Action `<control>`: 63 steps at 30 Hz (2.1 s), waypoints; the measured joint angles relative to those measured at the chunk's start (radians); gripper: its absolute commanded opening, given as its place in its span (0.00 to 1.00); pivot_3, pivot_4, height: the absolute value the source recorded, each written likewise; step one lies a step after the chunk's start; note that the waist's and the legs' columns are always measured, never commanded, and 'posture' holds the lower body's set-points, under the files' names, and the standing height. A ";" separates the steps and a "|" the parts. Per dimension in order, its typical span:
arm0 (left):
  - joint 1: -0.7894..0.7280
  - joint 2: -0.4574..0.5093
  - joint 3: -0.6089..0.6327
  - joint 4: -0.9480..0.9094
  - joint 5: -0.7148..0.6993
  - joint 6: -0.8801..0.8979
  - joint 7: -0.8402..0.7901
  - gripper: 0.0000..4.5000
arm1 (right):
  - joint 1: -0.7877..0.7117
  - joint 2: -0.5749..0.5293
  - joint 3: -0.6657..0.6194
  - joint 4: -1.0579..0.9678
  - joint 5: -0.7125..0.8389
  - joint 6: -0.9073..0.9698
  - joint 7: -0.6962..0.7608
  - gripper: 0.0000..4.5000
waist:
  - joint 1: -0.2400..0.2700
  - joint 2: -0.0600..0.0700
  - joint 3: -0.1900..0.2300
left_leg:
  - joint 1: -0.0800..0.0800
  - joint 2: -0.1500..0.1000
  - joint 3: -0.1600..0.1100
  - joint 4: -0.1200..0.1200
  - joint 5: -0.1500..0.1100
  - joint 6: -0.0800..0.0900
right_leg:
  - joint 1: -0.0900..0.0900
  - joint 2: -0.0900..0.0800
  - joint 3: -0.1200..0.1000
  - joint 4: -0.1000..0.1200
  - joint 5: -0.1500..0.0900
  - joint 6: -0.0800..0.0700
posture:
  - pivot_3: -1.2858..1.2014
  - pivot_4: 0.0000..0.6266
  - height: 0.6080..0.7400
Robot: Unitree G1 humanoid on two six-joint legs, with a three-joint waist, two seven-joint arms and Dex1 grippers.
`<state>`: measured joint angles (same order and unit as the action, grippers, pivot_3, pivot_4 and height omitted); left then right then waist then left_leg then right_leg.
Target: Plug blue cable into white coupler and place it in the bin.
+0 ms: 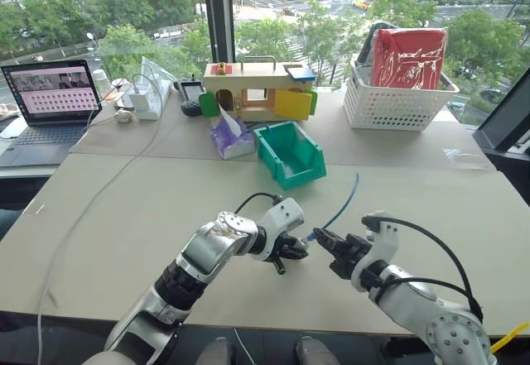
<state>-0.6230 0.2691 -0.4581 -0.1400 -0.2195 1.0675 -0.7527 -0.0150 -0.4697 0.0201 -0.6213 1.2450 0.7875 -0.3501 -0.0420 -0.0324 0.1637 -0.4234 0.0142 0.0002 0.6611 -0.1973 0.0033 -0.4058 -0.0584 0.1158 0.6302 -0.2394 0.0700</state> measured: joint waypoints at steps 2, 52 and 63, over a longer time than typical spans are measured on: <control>0.000 -0.001 0.001 0.000 -0.003 0.005 0.006 0.15 | -0.029 -0.022 0.018 -0.006 -0.034 0.026 0.012 0.00 | 0.000 0.000 0.000 | 0.001 0.000 0.000 0.000 0.000 0.000 | 0.000 0.000 0.000 0.000 0.000 0.001 | 0.52 0.24 0.92; 0.074 -0.048 -0.014 -0.067 -0.053 0.067 0.125 0.15 | -0.009 -0.078 -0.044 0.093 0.084 0.142 0.192 0.00 | 0.007 -0.007 -0.031 | 0.004 0.001 -0.001 -0.002 -0.002 0.000 | 0.006 -0.001 -0.003 -0.005 -0.004 -0.001 | 0.52 0.24 0.92; 0.078 -0.085 -0.015 -0.046 -0.058 0.087 0.151 0.15 | -0.041 -0.139 -0.008 0.064 0.024 0.179 0.193 0.00 | 0.017 -0.009 -0.037 | 0.016 0.001 -0.003 -0.002 -0.006 0.000 | 0.019 -0.002 -0.002 -0.007 -0.014 -0.007 | 0.52 0.24 0.92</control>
<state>-0.5455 0.1845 -0.4728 -0.1859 -0.2772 1.1549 -0.6014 -0.0562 -0.6087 0.0122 -0.5576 1.2689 0.9669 -0.1570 -0.0253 -0.0415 0.1269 -0.4078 0.0151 -0.0027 0.6587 -0.2037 0.0028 -0.3870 -0.0603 0.1135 0.6232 -0.2530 0.0628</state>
